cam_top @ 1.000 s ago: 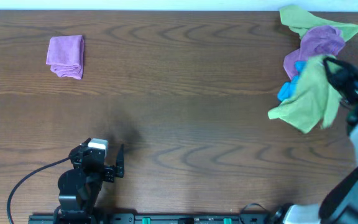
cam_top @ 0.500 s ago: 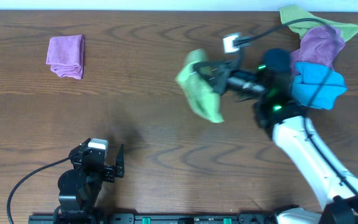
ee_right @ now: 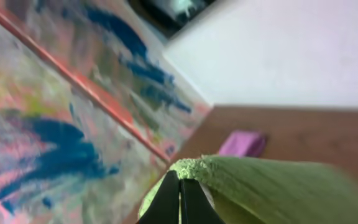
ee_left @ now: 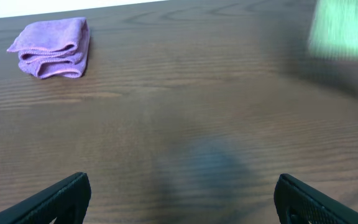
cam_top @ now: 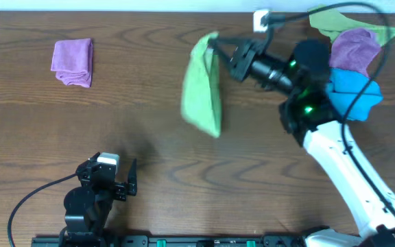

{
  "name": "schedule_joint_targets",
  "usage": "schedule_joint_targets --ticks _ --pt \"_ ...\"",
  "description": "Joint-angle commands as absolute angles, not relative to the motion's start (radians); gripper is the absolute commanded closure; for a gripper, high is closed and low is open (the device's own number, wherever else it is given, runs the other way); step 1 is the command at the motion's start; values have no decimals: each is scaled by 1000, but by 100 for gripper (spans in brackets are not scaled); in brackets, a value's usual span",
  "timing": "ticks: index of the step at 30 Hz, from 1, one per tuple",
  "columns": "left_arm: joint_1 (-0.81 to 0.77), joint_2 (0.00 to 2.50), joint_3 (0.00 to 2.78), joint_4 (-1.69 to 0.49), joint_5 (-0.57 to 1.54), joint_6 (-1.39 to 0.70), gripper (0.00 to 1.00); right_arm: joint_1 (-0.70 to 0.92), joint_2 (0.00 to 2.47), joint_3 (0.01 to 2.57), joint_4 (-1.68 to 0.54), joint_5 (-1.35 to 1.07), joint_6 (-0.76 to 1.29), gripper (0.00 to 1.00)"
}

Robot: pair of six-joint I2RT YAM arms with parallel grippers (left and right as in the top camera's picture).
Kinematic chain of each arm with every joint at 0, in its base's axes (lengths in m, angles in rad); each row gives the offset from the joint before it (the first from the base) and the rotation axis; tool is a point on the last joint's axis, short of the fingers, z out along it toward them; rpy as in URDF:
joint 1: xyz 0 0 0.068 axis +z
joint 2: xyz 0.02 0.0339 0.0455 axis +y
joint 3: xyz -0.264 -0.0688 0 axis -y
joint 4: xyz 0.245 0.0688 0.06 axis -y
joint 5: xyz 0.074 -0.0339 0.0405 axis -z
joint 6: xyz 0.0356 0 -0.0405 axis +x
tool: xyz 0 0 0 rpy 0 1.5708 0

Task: Fold the cloth
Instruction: 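Grasp the green cloth edge with the right gripper and lift it, then drag the green cloth left and release it mid-table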

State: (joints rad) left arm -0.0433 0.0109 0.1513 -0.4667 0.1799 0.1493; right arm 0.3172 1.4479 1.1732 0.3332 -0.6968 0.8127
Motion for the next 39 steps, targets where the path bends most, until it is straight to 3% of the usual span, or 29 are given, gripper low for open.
schedule_joint_targets --ticks 1,6,12,23,29,39 --pt "-46 5 133 -466 176 134 5 290 1435 1222 274 -645 840 98" --pt "-46 5 133 -466 176 134 5 286 1445 1223 112 -517 862 98" --pt "-46 5 133 -466 176 134 5 368 1475 1223 292 -690 781 99" --pt "-46 5 133 -466 176 134 5 315 1475 1223 295 -684 831 99" --pt "-46 5 133 -466 176 134 5 295 1478 1223 132 -471 832 98" --pt "-46 5 133 -466 176 134 4 344 1478 1223 252 -423 891 98"
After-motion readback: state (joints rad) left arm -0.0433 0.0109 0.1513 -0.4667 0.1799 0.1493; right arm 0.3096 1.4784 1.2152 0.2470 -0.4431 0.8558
